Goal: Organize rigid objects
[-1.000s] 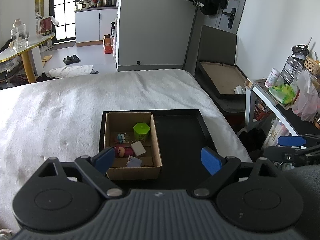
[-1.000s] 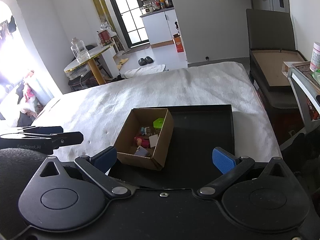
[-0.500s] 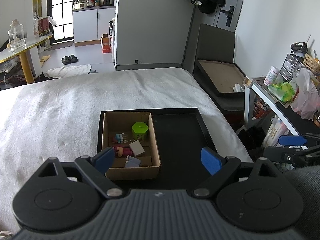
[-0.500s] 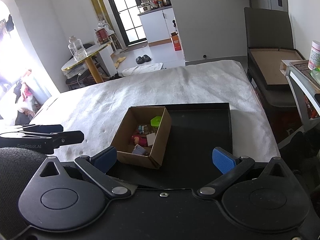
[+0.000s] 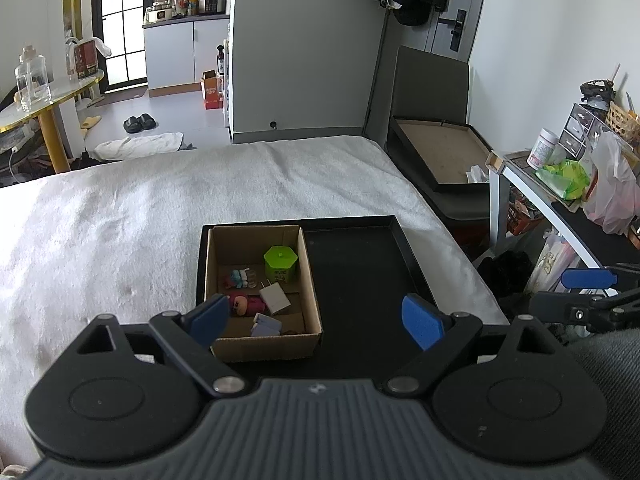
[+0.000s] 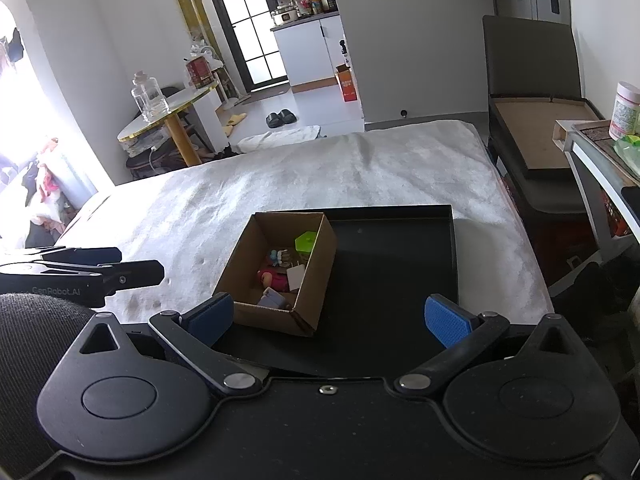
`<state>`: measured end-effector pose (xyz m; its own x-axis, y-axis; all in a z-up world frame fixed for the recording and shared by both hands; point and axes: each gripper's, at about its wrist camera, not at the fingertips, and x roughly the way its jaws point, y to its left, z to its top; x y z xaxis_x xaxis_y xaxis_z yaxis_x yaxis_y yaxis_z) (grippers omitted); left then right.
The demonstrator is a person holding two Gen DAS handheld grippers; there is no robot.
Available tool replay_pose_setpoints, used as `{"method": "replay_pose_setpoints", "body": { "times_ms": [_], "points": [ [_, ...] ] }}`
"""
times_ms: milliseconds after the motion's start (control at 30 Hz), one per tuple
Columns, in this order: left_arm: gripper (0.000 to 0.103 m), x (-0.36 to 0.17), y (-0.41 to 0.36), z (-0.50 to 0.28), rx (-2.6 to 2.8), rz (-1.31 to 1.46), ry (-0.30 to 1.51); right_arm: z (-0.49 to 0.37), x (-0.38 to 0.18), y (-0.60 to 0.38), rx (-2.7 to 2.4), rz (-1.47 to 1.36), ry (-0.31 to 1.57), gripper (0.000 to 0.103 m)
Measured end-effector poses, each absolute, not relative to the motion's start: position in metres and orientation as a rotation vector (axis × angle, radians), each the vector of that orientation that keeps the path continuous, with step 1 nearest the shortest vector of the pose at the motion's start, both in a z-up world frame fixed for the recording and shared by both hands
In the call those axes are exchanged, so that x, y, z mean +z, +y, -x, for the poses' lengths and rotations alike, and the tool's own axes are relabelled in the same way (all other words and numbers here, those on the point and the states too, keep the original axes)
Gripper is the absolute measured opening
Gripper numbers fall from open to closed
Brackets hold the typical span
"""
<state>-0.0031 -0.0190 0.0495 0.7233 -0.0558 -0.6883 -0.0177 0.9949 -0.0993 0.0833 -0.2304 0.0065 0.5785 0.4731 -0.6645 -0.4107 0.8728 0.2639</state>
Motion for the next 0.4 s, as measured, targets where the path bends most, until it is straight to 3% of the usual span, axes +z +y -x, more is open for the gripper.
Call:
{"method": "replay_pose_setpoints", "body": {
  "times_ms": [400],
  "points": [
    [0.093,0.0492,-0.0202,0.0028,-0.024,0.099,0.762,-0.0835,0.0062,-0.233,0.513,-0.084,0.802,0.103]
  ]
}}
